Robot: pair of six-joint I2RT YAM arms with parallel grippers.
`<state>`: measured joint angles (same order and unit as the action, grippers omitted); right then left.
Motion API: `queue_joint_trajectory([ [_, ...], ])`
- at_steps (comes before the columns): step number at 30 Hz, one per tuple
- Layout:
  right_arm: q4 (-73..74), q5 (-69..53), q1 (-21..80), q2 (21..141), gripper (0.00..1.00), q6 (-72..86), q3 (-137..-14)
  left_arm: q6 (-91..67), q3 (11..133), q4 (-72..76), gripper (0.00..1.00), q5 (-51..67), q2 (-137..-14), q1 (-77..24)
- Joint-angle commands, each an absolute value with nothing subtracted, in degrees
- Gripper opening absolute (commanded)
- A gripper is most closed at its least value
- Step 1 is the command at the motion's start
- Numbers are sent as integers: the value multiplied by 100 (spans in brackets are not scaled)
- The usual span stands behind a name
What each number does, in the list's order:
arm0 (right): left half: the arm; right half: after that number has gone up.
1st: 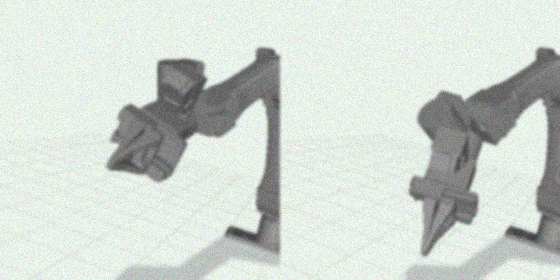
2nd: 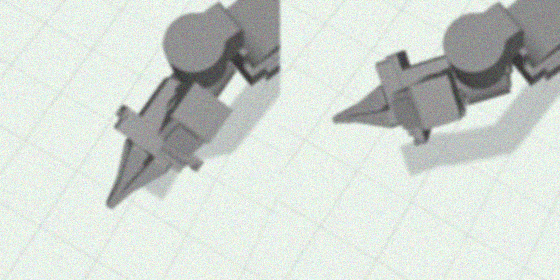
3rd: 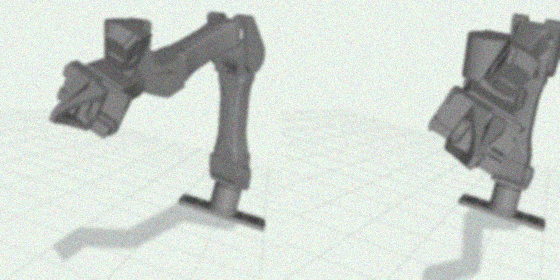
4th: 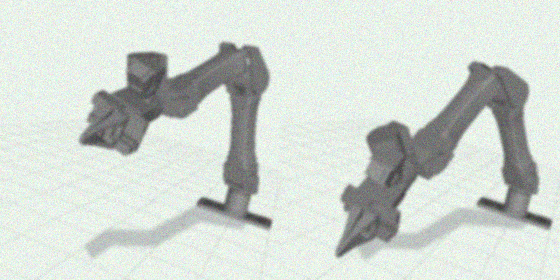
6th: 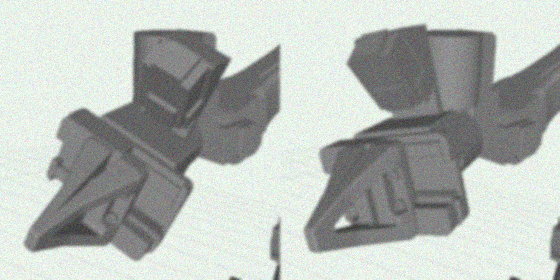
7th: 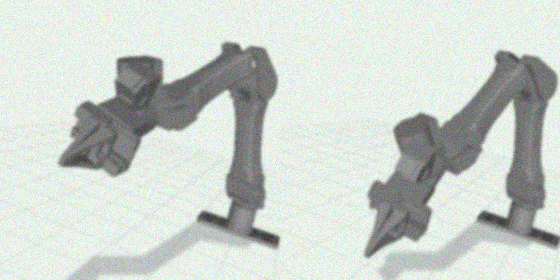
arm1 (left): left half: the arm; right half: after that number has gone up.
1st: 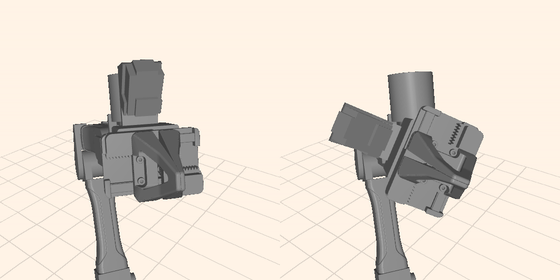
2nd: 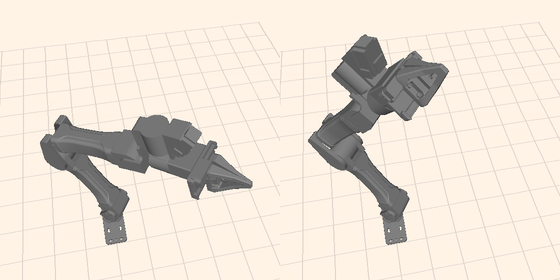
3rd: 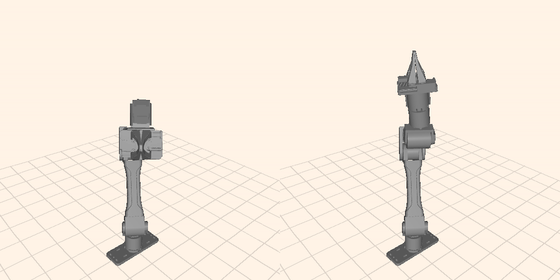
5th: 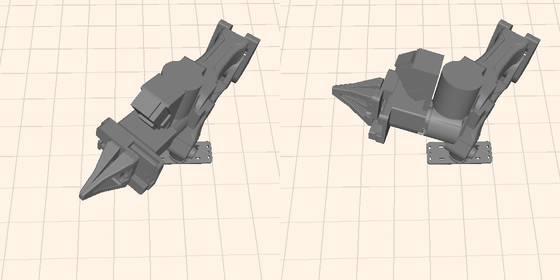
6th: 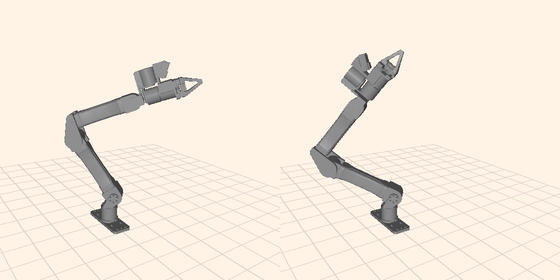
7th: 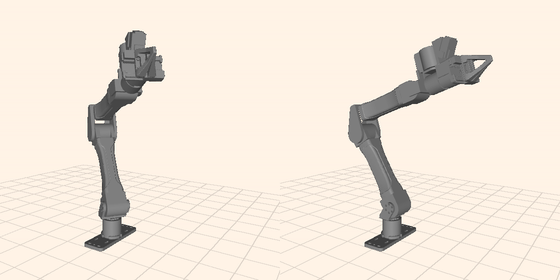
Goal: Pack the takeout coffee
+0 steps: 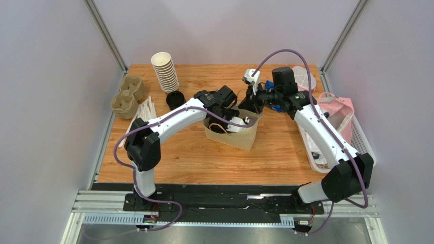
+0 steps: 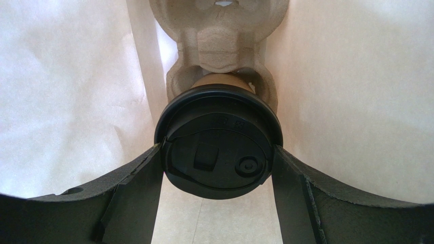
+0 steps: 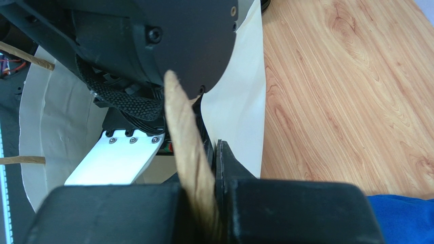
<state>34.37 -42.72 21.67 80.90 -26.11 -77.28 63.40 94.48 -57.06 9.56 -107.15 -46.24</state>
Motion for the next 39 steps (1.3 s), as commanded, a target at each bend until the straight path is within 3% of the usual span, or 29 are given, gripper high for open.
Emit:
queue_joint_trajectory([
  [1, 3717, -4456, 2066, 8332, 0, -2452, -7998, 6434, 9624, -5871, 69, 932, -10811, -4597],
  [11, 3788, -4605, 2057, 8262, 0, -2619, -7928, 6416, 9852, -5968, 89, 1028, -10758, -4597],
  [39, 3313, -3911, 2144, 8130, 0, -2760, -7743, 6460, 10327, -6600, 93, 1476, -10345, -4781],
])
